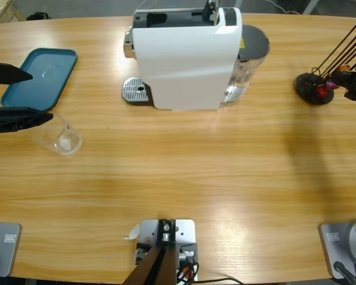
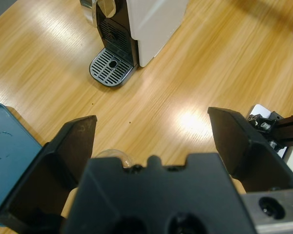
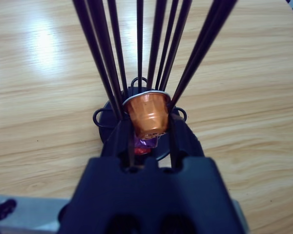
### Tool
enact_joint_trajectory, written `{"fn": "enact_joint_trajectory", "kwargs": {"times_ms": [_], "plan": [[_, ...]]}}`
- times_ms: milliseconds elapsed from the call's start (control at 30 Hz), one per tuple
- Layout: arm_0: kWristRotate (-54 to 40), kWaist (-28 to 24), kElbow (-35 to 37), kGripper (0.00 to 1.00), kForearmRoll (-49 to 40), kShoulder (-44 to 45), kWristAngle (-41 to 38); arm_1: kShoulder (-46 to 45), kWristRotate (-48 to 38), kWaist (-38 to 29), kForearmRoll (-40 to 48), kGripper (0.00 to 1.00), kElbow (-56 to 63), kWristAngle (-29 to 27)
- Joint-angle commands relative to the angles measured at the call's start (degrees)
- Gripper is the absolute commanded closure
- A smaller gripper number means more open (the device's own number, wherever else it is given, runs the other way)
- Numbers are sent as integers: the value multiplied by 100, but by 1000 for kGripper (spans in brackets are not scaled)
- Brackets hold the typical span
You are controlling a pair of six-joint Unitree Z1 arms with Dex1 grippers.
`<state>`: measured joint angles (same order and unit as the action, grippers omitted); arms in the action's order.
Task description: Pour coffee
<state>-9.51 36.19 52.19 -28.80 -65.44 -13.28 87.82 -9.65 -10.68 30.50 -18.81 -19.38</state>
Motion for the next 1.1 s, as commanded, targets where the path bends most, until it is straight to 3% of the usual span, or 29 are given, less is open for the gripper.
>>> {"fn": "enact_joint_trajectory", "kwargs": {"times_ms": [33, 1100], "plan": [[81, 66, -123, 4, -12, -153, 71, -355, 241, 84, -206, 915, -54, 15], [107, 196, -427, 4, 23, -248, 52, -1964, 699, 78, -3115, 911, -2343, 11]]}}
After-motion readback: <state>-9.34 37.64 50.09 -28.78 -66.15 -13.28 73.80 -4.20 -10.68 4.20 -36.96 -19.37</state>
